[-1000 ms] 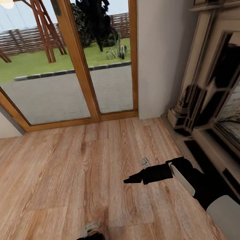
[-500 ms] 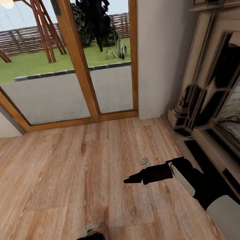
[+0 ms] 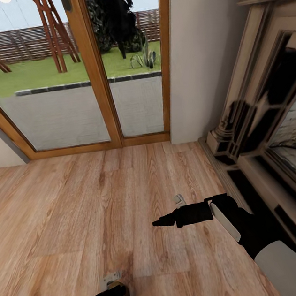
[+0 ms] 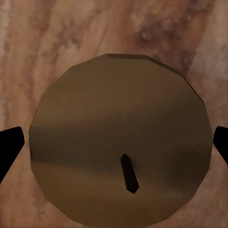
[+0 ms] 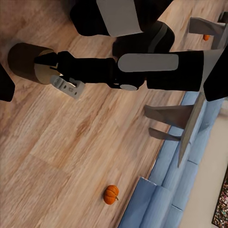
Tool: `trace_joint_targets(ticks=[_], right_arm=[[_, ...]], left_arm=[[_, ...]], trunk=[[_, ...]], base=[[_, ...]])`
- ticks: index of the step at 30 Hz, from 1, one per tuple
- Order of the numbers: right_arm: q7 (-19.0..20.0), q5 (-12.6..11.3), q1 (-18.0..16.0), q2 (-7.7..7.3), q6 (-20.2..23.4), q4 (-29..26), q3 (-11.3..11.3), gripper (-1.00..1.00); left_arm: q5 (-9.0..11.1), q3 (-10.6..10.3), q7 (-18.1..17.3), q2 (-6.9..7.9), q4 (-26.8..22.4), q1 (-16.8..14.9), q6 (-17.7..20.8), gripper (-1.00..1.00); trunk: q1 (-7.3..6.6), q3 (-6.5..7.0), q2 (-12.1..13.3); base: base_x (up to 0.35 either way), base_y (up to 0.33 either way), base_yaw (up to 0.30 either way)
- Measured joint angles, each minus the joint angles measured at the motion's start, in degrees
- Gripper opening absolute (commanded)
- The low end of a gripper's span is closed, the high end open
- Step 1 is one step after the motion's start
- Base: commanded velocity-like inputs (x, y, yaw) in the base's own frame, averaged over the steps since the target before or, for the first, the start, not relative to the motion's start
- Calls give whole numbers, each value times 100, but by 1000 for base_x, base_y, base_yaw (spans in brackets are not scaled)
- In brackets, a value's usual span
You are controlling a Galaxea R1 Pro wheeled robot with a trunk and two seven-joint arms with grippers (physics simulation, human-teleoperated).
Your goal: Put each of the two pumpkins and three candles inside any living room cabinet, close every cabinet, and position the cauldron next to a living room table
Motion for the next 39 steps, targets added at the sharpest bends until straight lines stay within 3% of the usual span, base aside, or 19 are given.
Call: trace_joint_targets(ticks=[10, 11, 39], right_arm=[[0, 1, 0, 0, 0, 0, -1, 100], [0, 1, 0, 0, 0, 0, -1, 100], [0, -1, 0, 0, 0, 0, -1, 100]], left_arm=[[0, 0, -1, 0, 0, 0, -6, 100], [3, 0, -1, 0, 0, 2, -5, -100], [-28, -16, 5, -9, -26, -4, 48, -100]], trunk=[[0, 0, 0], [0, 0, 0], [-1, 1, 0]], base=[[0, 0, 0], [0, 0, 0], [0, 0, 0]])
